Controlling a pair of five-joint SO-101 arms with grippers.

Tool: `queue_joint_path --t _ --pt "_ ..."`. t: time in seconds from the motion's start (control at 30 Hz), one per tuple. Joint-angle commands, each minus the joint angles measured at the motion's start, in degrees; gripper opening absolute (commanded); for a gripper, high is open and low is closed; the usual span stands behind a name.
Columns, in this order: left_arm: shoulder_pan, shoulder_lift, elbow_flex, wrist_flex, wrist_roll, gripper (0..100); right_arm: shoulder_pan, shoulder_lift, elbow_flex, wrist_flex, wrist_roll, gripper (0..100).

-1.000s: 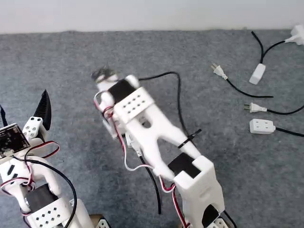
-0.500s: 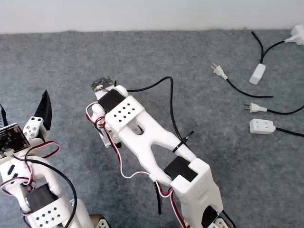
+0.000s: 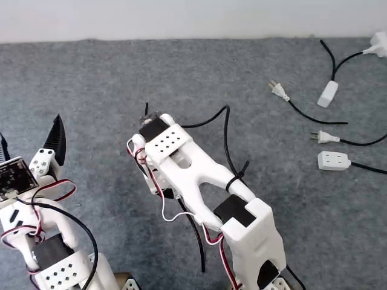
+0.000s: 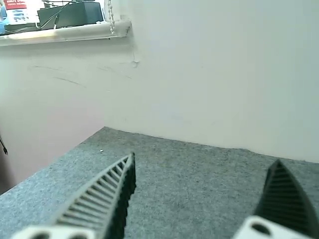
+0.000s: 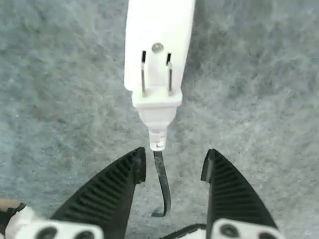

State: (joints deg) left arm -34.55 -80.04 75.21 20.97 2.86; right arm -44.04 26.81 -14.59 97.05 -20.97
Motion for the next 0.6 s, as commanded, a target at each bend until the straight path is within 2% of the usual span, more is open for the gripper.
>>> queue_joint_path --t 0.0,0.57 --pt "0.3 -0.7 -0.7 -1.5 0.4 40 0.6 -3.2 1.1 -2.1 -0.7 19.9" --pt "0.4 -0.7 -0.7 -1.5 0.4 40 0.3 -3.1 2.6 -5.7 -0.7 19.9"
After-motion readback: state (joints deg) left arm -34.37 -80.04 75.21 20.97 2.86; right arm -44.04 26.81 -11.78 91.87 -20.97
